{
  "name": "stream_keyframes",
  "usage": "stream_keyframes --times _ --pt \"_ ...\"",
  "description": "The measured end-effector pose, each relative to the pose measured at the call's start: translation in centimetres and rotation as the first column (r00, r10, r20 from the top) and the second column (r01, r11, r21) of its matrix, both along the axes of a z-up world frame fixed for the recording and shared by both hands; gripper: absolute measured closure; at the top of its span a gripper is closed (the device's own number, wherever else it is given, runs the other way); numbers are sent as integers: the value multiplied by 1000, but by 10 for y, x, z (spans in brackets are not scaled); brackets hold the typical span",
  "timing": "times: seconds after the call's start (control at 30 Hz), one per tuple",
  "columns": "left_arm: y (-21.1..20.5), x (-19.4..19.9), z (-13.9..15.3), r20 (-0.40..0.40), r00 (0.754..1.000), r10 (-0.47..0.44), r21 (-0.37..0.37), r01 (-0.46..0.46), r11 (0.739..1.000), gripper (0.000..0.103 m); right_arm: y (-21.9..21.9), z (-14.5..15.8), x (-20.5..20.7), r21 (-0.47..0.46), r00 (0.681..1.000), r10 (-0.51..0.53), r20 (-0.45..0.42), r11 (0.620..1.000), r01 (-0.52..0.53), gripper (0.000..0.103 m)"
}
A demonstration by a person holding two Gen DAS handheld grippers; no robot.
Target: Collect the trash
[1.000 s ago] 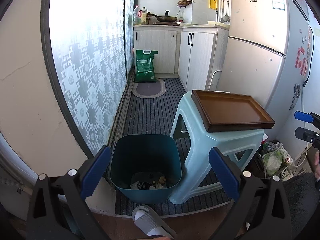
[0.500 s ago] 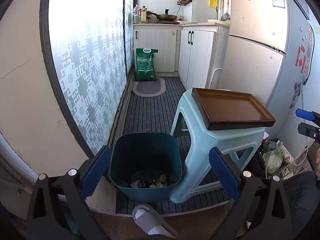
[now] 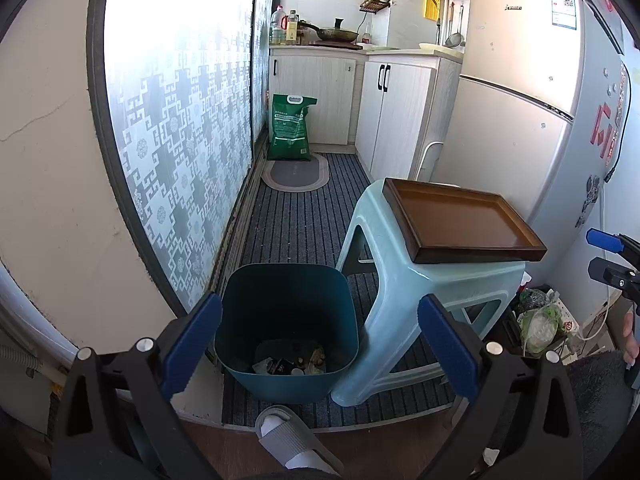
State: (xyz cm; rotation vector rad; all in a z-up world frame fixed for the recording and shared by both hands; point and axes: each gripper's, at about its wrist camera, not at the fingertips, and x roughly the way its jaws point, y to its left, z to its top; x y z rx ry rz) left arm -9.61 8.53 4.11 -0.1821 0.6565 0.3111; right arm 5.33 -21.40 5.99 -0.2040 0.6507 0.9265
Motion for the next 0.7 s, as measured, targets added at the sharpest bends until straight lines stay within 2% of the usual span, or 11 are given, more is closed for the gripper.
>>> stream_keyframes --times 0.7 --pt "1 0 1 0 1000 -1 8 1 1000 3 -1 -1 1 -2 1000 2 1 1000 -2 3"
